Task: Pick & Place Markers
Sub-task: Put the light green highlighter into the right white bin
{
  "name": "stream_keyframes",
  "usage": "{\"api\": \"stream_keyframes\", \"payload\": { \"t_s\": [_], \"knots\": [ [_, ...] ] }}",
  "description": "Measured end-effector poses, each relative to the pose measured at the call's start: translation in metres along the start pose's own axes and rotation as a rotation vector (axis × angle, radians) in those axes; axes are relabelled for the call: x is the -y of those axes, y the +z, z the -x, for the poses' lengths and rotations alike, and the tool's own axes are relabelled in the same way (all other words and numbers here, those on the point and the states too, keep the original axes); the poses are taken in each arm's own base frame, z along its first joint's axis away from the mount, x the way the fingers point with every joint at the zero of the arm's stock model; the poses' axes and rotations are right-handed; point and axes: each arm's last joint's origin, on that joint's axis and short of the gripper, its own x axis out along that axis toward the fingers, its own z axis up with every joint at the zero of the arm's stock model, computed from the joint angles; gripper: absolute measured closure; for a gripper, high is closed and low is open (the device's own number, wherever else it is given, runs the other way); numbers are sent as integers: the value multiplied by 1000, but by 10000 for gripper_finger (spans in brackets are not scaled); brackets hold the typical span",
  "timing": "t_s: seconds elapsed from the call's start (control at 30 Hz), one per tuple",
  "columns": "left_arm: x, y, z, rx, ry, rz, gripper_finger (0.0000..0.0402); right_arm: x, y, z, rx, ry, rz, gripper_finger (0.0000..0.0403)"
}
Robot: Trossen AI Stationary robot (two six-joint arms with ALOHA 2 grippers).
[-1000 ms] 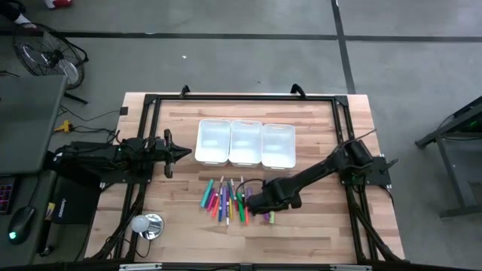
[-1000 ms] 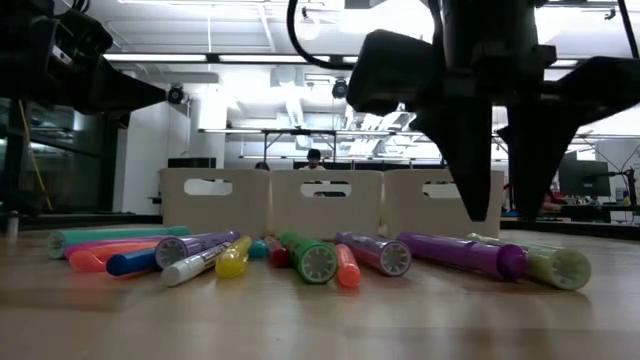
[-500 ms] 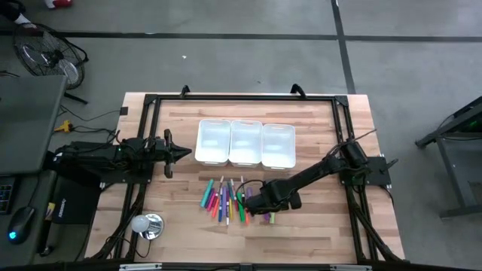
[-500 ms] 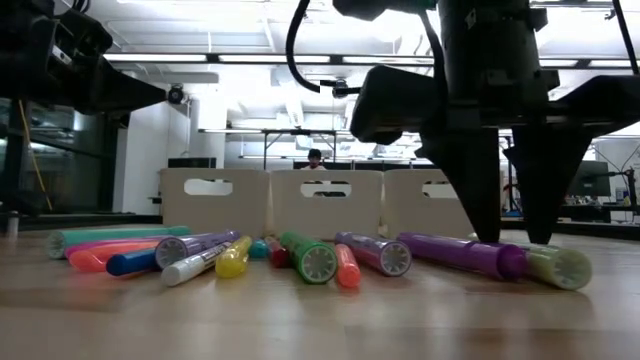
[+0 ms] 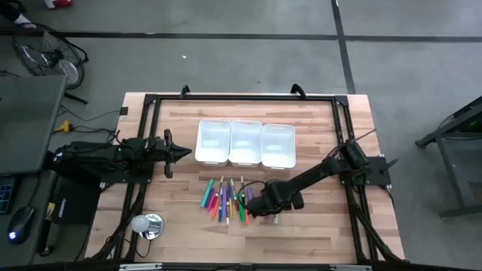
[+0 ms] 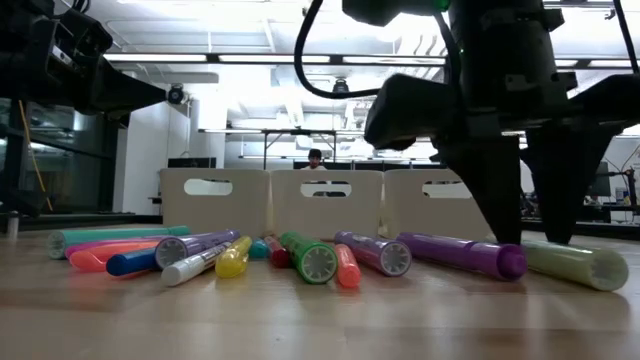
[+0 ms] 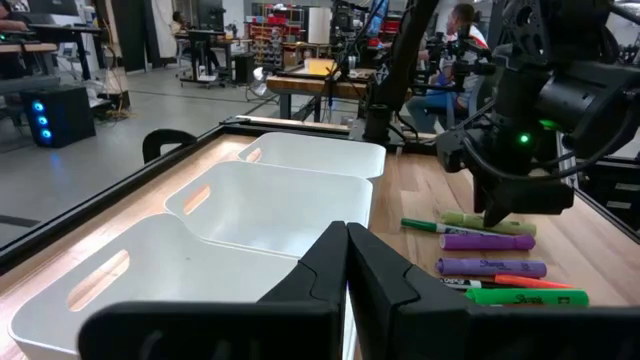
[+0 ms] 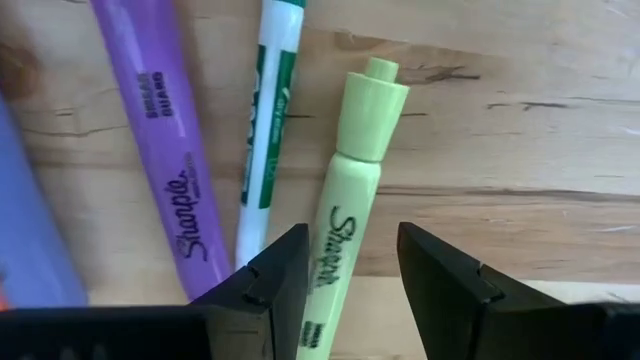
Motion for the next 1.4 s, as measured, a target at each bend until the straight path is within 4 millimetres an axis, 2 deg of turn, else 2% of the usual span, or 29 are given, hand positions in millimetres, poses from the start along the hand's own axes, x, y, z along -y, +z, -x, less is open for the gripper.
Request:
{"api": "stream_keyframes", "payload": {
  "t_s": [0.47, 0.8, 1.07, 1.2, 1.4],
  "knots": [
    [0, 0, 0, 0, 0, 0, 394, -4, -4, -6, 8, 22, -56, 258],
    [0, 0, 0, 0, 0, 0, 394, -12, -6, -23, -19, 24, -60, 258],
    [0, 0, 0, 0, 0, 0, 394, -13, -6, -24, -20, 26, -67, 259],
    [0, 0, 0, 0, 0, 0, 394, -13, -6, -25, -24, 31, -71, 267],
    [0, 0, 0, 0, 0, 0, 394, -10, -1, -36, -77, 51, -79, 300]
  ]
}}
